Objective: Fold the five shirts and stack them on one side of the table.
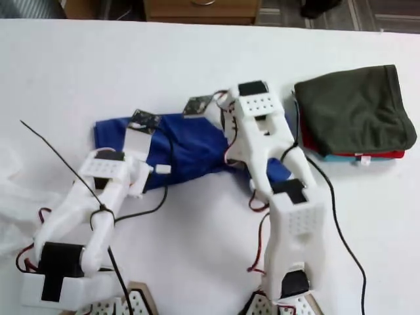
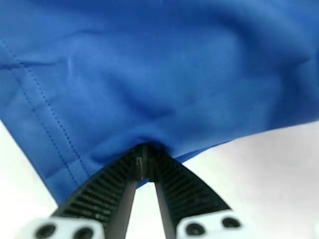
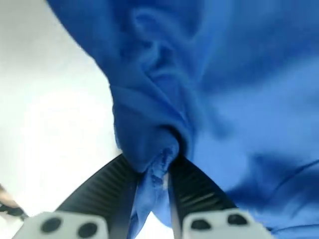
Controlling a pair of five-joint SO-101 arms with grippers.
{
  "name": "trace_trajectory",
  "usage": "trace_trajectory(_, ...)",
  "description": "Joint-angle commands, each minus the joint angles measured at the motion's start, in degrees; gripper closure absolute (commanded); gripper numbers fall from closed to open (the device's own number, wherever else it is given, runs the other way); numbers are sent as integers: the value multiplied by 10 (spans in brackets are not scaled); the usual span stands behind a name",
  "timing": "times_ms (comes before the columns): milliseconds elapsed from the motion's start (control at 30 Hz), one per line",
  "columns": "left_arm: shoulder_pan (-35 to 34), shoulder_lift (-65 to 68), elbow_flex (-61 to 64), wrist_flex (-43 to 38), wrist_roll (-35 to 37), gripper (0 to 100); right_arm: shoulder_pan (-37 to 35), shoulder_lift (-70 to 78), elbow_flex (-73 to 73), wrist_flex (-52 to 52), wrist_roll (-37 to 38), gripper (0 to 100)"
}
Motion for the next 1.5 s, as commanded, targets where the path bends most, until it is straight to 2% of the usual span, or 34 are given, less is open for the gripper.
trace_trajectory(0,6,-2,-1,-11,1,975,4,47,-151,32,4,980)
trace_trajectory(267,6,-2,-1,-11,1,975,9,200,-403,64,0,978)
trace_trajectory(333,6,-2,-1,-11,1,975,15,225,-445,64,-25,921)
trace_trajectory(433,6,-2,-1,-11,1,975,28,247,-505,64,-100,758)
trace_trajectory(500,6,-2,-1,-11,1,975,35,247,-542,64,-134,714)
trace_trajectory(633,6,-2,-1,-11,1,975,48,248,-605,64,-143,760)
trace_trajectory(833,5,-2,-1,-11,1,975,74,225,-636,68,-220,788)
trace_trajectory(900,4,-2,-1,-11,1,975,81,191,-614,69,-233,831)
trace_trajectory(1000,4,-2,-1,-11,1,975,80,109,-521,70,-241,996)
trace_trajectory(1067,4,-2,-1,-11,1,975,73,37,-420,70,-241,955)
trace_trajectory(1133,4,-2,-1,-11,1,975,58,-40,-305,69,-241,984)
trace_trajectory(1267,5,-2,-1,-11,1,975,32,-178,-76,66,-239,979)
trace_trajectory(1467,6,-2,-1,-11,1,975,33,-291,178,-22,-237,979)
